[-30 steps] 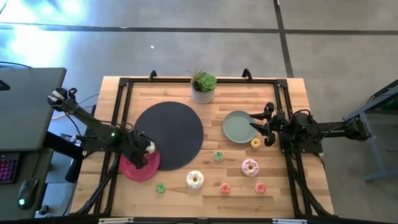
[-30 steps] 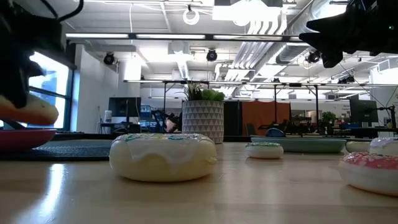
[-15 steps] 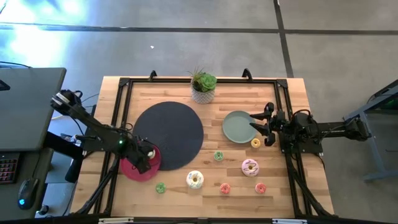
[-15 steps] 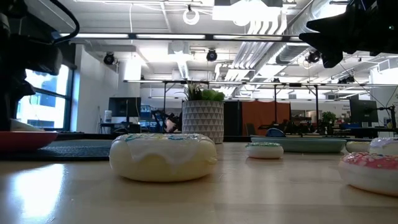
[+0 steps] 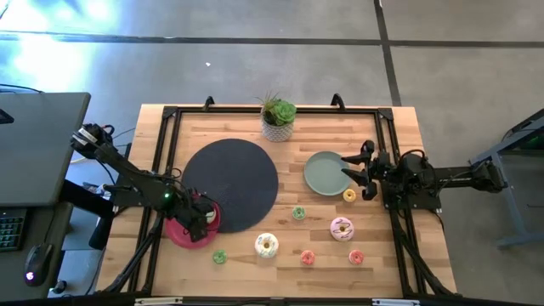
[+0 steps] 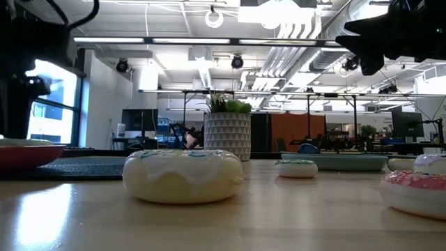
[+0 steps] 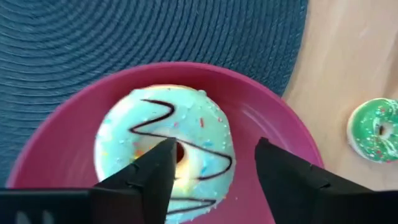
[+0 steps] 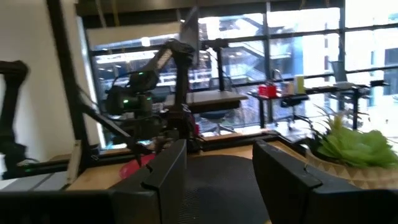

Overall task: Pick & Place donuts
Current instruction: Put the large white donut on the red plate

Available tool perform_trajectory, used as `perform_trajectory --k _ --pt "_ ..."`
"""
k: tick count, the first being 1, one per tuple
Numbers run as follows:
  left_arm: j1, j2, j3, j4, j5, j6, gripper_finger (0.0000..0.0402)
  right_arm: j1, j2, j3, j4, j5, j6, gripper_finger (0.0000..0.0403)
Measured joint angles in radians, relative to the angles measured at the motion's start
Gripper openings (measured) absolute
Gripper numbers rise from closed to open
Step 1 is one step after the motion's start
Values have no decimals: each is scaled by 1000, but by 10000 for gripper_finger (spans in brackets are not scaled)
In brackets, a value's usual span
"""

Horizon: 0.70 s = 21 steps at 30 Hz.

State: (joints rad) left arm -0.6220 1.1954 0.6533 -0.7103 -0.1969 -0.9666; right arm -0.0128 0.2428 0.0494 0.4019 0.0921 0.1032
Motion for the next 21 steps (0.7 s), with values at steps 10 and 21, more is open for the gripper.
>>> perform_trajectory --k 10,21 --pt "0 0 146 -62 -149 95 232 0 69 27 75 -118 -17 173" --pt "95 102 150 314 -209 190 232 5 454 203 42 -201 11 173"
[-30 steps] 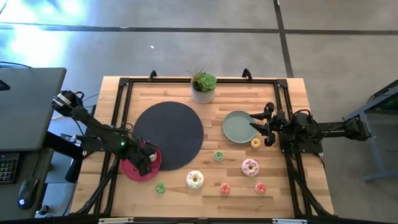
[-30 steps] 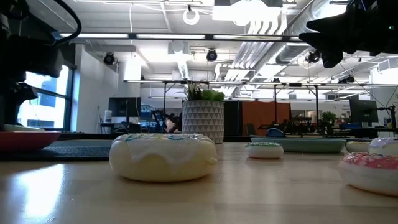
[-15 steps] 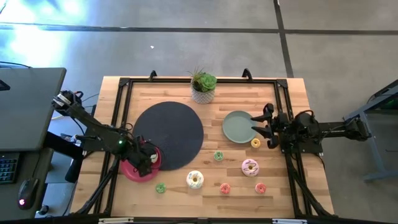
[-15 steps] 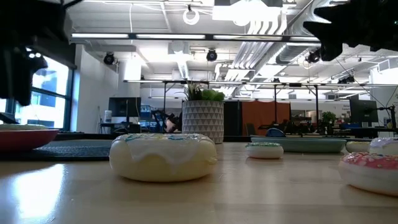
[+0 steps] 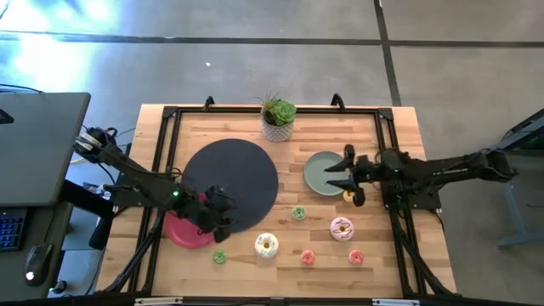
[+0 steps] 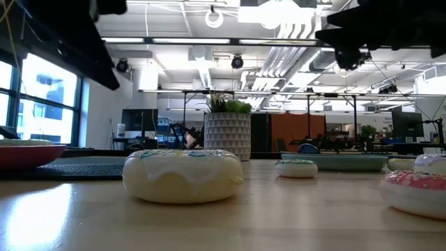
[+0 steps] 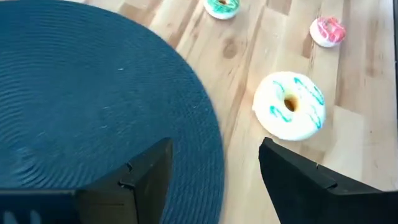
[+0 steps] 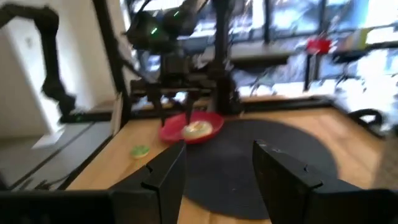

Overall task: Pick & Place donuts
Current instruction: Put the large white donut on the red plate

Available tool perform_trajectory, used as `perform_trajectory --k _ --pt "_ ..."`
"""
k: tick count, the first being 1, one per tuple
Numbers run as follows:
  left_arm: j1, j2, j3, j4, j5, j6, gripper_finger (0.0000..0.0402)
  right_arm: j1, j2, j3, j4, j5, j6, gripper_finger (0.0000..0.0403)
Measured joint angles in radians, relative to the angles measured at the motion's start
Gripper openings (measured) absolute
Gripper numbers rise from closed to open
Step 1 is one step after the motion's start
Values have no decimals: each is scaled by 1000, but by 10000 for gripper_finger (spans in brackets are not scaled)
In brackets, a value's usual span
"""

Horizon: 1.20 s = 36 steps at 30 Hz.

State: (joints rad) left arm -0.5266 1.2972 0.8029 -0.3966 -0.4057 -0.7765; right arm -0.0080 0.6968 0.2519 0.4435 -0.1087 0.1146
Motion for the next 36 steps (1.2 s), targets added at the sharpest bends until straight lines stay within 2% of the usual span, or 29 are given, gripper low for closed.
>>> perform_trajectory --k 7,15,26,33,36 --pt "97 145 0 244 159 58 232 72 212 160 -88 18 -61 173" --pt "136 319 9 455 321 126 232 107 322 247 -179 108 -97 173" --pt "134 512 141 461 348 249 232 106 328 246 -171 109 -102 173" --pt "134 548 167 449 378 249 230 106 330 246 -176 109 -107 173" --pt "134 552 167 442 378 248 211 106 330 245 -177 109 -108 173"
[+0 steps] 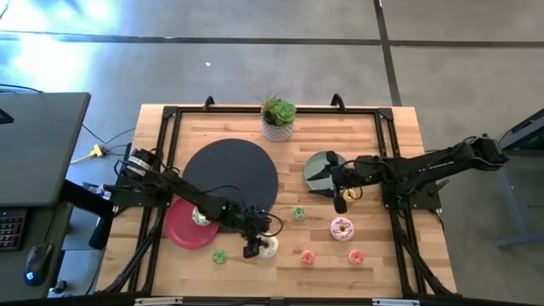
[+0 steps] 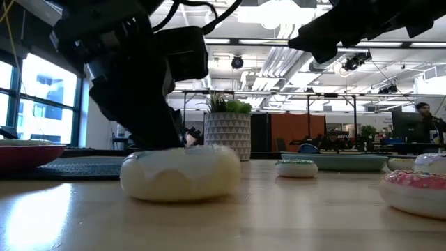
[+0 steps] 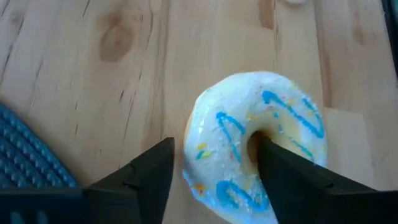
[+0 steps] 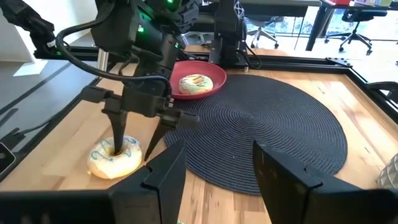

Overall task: Pick & Place donuts
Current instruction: Put the large white donut on the red plate

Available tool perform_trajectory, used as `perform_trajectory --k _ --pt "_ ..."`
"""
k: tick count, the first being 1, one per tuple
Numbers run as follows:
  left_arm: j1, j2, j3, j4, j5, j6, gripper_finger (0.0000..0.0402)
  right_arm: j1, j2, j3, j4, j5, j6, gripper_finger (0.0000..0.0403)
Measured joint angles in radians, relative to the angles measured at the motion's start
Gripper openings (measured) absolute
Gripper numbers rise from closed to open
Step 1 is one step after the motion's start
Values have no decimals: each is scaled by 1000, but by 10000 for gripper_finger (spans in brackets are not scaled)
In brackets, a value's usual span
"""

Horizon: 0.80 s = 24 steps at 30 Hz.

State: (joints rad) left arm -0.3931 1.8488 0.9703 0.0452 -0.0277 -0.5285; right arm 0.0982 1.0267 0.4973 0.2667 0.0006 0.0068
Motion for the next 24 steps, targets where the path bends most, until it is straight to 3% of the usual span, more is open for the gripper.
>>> perform_trajectory --k 12,19,24 --pt "11 -76 0 -15 63 -32 47 0 0 -1 0 0 3 173" --pt "50 -267 0 -324 69 -52 24 0 1 -1 -1 -1 18 173" --pt "52 -452 0 -598 -38 -64 23 0 1 -1 1 -5 14 173"
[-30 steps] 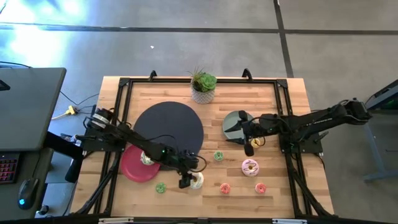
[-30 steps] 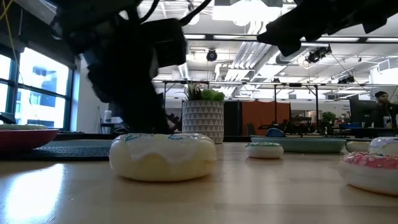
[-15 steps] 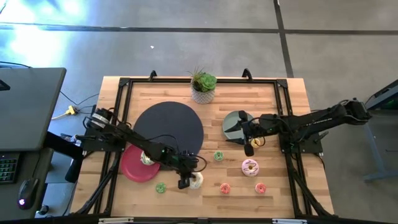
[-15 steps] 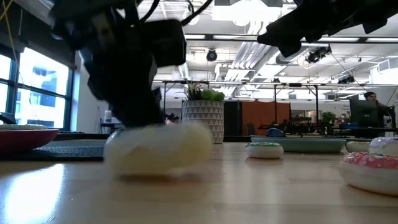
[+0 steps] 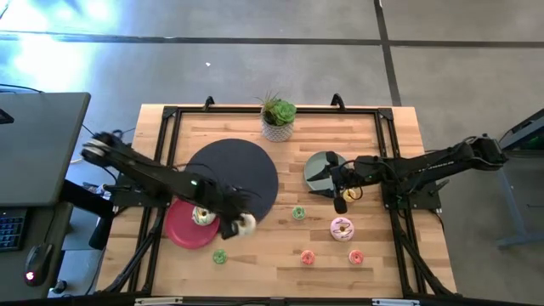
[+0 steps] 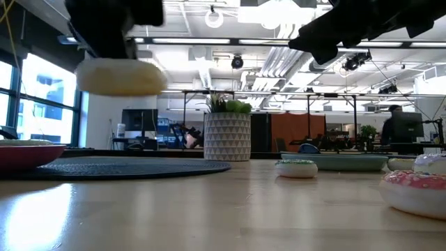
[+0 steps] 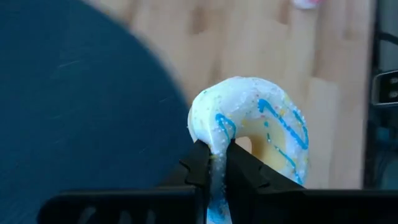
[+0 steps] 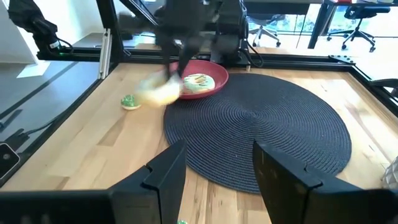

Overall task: Pick & Place donuts
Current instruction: Put the large white donut on the red plate

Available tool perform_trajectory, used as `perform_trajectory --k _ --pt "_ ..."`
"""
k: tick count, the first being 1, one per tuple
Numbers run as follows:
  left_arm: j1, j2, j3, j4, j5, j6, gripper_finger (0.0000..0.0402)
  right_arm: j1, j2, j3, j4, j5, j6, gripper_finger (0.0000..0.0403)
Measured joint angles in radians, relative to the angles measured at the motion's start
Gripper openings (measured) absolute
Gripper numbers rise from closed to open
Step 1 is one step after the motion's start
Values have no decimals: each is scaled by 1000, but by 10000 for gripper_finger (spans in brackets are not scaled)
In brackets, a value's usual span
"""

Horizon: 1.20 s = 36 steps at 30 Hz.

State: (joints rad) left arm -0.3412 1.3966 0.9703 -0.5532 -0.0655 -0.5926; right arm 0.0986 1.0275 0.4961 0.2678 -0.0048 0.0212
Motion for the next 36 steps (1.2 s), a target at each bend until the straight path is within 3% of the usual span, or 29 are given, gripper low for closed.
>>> perform_trajectory --k 5,10,19,28,36 --pt "-1 -179 -6 -259 -141 -93 22 0 0 0 0 0 0 173" --pt "-2 -321 -97 -401 -198 -242 22 0 0 0 -1 0 -2 173" --pt "-79 -484 -347 -389 -150 -508 22 0 0 0 -2 2 -3 173" --pt "-209 -546 -359 -507 -42 -570 22 0 0 0 -2 2 -3 173" --pt "-316 -547 -359 -505 -91 -635 22 0 0 0 -2 2 -3 173"
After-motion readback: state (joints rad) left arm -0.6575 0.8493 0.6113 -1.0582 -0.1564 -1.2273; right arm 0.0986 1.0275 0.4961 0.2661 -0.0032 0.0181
